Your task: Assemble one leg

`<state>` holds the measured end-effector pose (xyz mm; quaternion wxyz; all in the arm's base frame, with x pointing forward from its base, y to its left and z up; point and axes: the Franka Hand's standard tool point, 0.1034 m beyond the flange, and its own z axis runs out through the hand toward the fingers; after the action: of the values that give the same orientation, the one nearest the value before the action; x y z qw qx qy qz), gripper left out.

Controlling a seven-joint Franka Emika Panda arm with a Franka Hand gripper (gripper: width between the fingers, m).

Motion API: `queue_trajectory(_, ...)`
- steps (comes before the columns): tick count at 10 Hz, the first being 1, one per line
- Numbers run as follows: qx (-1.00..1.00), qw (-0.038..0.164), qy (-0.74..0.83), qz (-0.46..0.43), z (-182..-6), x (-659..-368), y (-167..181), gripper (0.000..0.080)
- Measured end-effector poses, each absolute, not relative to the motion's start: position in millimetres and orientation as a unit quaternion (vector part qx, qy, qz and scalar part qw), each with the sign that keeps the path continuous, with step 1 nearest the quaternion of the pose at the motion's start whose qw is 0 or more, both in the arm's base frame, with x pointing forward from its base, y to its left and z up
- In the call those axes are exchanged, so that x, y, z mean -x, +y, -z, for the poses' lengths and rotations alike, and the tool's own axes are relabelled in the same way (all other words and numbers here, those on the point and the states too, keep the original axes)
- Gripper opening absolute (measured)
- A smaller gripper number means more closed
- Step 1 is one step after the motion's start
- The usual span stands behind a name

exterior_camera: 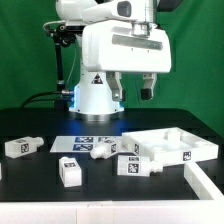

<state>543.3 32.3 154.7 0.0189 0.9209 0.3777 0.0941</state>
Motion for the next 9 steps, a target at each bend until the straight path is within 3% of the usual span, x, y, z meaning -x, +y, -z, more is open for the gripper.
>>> queue_trajectory(5,-0.926,0.017,0.366,-0.091,-151.1,-538.5,28.3,0.0650)
queue_trajectory(7,-0.929,0.020,0.355,-0.101,-135.7,-526.3,38.4,0.0650)
queue_trajectory(9,-0.905,0.030,0.410,-0.107,-114.7,-523.1,23.5,0.0650)
